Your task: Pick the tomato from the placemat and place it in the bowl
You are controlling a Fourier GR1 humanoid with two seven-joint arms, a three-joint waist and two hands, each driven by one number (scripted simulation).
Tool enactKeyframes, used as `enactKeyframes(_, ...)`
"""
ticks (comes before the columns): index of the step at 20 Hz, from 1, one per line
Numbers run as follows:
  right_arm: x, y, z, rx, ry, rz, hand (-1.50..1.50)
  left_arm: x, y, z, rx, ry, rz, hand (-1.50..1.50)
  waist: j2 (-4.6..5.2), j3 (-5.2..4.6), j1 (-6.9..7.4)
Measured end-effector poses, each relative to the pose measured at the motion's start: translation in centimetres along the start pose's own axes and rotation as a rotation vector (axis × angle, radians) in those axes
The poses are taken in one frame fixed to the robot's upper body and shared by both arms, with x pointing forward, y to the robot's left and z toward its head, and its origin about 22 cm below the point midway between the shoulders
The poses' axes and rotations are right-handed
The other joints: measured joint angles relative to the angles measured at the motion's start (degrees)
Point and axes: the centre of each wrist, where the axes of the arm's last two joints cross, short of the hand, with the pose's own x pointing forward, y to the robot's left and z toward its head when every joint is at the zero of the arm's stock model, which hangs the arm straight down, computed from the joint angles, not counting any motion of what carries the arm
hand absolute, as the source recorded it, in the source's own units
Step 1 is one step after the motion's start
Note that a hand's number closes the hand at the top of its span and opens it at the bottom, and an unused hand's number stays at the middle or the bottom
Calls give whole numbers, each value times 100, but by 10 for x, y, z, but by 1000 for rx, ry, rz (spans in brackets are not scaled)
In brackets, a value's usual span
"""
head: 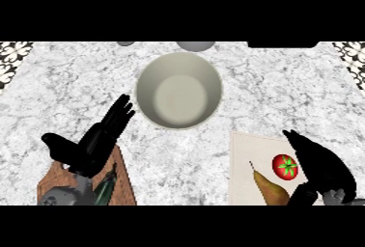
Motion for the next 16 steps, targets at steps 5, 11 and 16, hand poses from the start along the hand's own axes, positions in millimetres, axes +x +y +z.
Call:
enactKeyframes(5, 3, 11, -5, -6, 6, 7, -150, -2, 0, -6, 7, -1, -4, 0, 2, -1, -11)
enactKeyframes(11, -1, 28, -15, -18, 16, 1, -150, -4, 0, -8, 3, 9, -1, 0, -3, -10, -16)
enactKeyframes(16, -5, 30, -27, -26, 21, -3, -150, -1, -2, -12, 0, 0, -6, 0, -14, -30, -19)
